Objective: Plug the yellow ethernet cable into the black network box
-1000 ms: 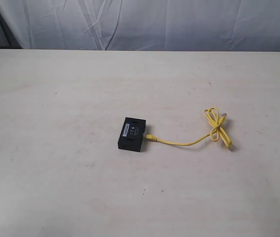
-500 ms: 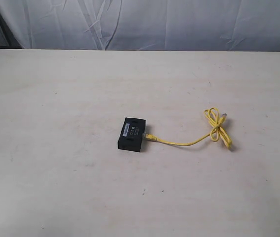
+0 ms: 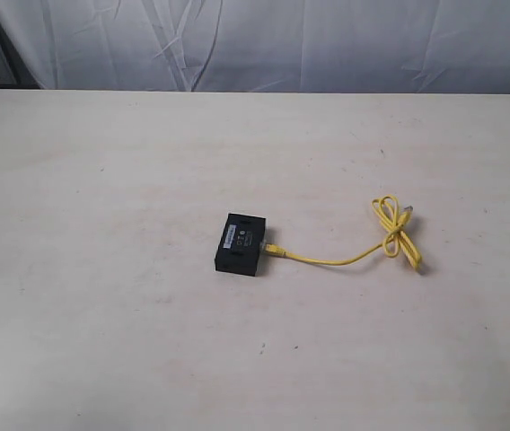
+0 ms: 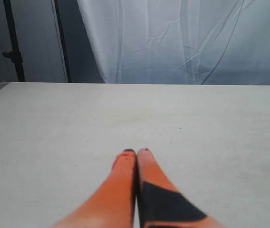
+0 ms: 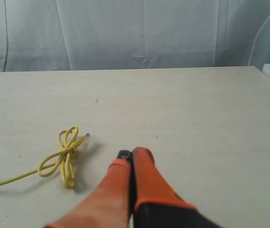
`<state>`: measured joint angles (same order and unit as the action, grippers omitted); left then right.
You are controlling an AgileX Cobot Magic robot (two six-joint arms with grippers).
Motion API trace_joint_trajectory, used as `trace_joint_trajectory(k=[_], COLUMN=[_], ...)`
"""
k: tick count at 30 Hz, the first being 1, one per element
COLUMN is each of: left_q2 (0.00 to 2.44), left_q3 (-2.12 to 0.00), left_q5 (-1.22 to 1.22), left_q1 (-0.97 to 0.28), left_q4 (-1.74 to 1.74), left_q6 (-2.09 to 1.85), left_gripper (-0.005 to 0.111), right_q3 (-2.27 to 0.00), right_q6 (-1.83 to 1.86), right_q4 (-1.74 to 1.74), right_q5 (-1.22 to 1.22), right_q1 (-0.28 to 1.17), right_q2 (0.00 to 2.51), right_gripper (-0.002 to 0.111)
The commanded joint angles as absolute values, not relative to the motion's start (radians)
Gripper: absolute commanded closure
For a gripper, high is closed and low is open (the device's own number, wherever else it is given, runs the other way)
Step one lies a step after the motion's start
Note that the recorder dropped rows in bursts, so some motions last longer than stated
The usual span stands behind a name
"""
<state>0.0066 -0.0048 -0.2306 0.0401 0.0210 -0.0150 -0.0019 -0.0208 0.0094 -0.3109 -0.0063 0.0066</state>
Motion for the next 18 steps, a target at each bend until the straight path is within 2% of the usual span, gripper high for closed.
trace_joint_trajectory(k=[1,18], left_q2=[0.000,0.000], left_q3=[0.000,0.000], left_q5=[-0.226,-0.226], left_q1=[0.043,0.043], left_q4=[0.022,0.022], left_q6=[-0.009,-0.009], left_gripper=[0.107,0.107], right_q3=[0.000,0.000], right_q6=[-0.022,-0.022], right_q4=[0.008,0.015], right_q5=[-0.304,-0.304], right_q1=[-0.011,-0.011], right_q2=[0.000,0.000], right_gripper=[0.109,0.109])
